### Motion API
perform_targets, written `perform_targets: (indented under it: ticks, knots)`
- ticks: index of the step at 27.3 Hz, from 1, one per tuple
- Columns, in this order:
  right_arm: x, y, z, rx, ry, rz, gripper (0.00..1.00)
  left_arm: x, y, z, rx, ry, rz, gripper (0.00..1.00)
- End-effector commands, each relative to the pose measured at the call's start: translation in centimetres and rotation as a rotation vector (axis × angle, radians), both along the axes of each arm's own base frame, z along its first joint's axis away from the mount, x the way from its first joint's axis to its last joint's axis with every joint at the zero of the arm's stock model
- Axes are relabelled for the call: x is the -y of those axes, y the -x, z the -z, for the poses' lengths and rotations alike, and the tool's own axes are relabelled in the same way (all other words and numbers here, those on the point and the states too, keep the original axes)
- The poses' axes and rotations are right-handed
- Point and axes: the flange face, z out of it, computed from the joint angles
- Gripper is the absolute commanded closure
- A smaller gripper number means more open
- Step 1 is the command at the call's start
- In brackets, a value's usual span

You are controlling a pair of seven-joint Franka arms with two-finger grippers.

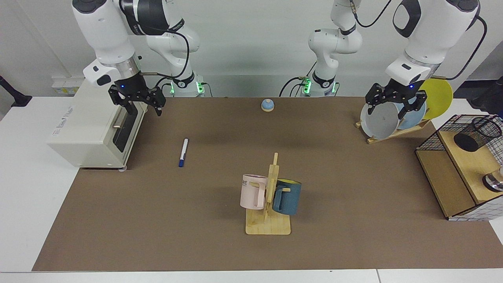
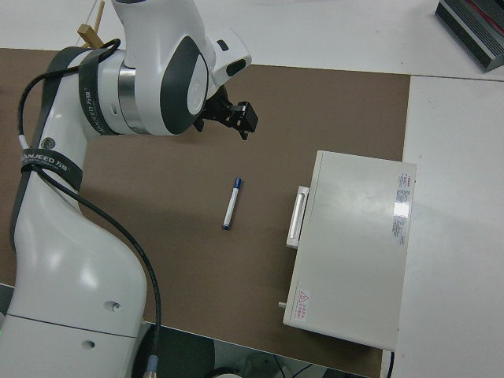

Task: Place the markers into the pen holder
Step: 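Move the right gripper toward the white blue-capped marker, then lower the right gripper over the marker and close on it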

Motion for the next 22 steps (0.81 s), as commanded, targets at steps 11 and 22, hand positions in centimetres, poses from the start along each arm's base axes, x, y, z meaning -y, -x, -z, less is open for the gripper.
perform_targets:
  ticks: [11,22]
  knots:
    - [-1.9,-1.1,12.8,-0.046,-0.026,0.019,0.00,0.2,1.4,1.2,-0.034,-0.002,0.011,0.00]
    - [-4.2,-2.4,19.7,-0.062,-0.033,0.004,0.00,0.3,1.5,2.2,-0.055,0.006,0.021,0.00]
